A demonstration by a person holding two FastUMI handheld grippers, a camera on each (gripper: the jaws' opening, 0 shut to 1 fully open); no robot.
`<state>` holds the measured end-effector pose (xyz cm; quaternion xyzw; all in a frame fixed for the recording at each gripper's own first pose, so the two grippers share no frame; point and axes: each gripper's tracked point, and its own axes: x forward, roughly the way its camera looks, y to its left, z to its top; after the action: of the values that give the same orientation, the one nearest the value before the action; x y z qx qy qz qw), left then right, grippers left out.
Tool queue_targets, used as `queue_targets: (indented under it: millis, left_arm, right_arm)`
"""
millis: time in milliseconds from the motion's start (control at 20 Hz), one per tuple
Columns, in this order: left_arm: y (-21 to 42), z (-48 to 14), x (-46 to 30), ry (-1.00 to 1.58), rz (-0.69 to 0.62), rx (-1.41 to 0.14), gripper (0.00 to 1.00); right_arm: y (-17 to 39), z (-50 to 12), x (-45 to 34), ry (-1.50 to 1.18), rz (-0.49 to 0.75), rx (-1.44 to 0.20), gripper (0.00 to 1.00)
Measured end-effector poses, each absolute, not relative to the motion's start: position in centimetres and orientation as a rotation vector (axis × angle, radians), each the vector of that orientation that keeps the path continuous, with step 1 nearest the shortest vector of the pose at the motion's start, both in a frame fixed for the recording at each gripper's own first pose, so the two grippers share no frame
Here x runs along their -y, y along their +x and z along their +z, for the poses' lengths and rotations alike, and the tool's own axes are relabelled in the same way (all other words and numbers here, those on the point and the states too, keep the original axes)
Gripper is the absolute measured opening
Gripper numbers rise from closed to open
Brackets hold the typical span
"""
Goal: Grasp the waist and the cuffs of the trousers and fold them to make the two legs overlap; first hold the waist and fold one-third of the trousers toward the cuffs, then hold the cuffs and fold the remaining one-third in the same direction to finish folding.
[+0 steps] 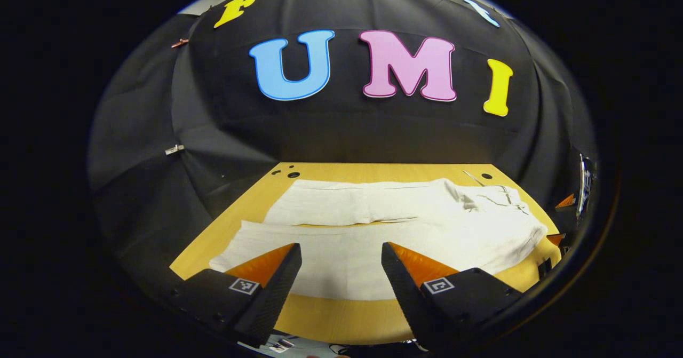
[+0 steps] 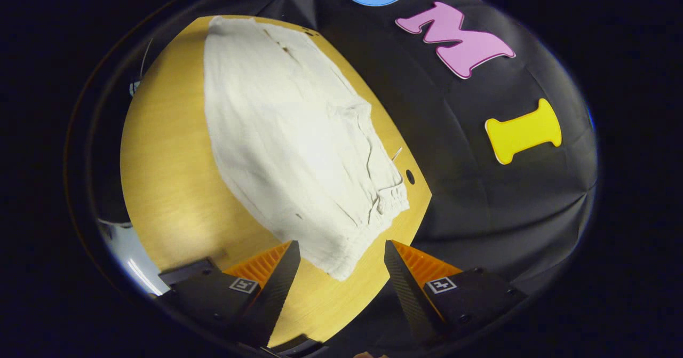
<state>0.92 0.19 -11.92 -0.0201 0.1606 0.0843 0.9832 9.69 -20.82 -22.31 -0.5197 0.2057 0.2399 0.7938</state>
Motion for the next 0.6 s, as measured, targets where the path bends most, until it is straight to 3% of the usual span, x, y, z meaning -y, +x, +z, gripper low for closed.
queue_targets:
  millis: [350, 600]
  left_arm:
    - [0.3, -12.3, -0.2, -0.006, 0.181, -0.344, 0.95]
    - [0.2, -12.1, -0.8, 0.029, 0.206, -0.352, 0.95]
  right_arm:
    - [10.9, -26.6, 22.5, -1.287, 0.586, -0.474, 0.98]
    - [12.8, -26.9, 21.6, -1.359, 0.580, -0.425, 0.92]
